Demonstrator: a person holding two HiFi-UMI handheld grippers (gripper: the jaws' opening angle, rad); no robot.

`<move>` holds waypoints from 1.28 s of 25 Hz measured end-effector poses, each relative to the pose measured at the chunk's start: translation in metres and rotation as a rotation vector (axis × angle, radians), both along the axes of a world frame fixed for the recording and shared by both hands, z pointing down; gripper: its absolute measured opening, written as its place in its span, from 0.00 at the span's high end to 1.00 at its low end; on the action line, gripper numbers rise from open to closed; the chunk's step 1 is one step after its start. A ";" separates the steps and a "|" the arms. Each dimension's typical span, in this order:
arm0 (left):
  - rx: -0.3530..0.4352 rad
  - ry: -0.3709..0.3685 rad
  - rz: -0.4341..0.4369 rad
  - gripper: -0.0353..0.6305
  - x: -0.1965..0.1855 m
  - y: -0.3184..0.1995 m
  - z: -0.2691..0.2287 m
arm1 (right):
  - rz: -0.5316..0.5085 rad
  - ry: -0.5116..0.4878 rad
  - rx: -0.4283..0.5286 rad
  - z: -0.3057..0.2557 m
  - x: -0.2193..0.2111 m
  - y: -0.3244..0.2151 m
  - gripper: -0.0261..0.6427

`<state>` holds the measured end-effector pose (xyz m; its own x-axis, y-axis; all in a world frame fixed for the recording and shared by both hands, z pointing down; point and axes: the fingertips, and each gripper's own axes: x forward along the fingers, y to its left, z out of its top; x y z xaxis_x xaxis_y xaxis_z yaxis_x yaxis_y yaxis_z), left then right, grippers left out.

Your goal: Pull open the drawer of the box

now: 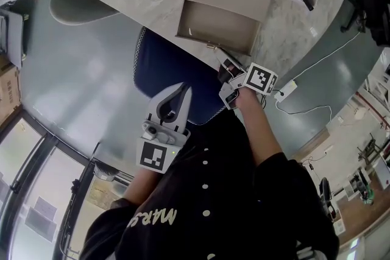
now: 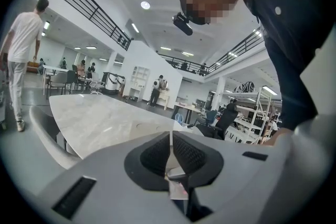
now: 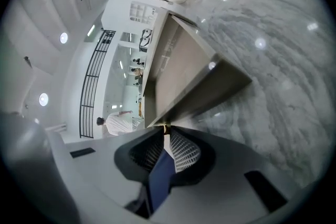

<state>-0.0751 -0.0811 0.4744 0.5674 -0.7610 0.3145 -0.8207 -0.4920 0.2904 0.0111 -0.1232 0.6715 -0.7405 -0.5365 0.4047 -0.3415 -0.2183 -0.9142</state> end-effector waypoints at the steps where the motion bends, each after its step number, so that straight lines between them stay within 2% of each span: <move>1: 0.001 -0.001 -0.001 0.91 0.000 0.000 0.000 | 0.000 -0.001 -0.003 0.000 -0.001 0.003 0.92; 32: 0.012 -0.005 -0.004 0.91 -0.006 0.009 -0.001 | 0.001 -0.016 -0.033 0.005 -0.009 0.035 0.92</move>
<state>-0.0809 -0.0723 0.4730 0.5632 -0.7669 0.3078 -0.8239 -0.4925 0.2803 0.0018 -0.0884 0.6765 -0.7465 -0.5237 0.4104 -0.3270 -0.2484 -0.9118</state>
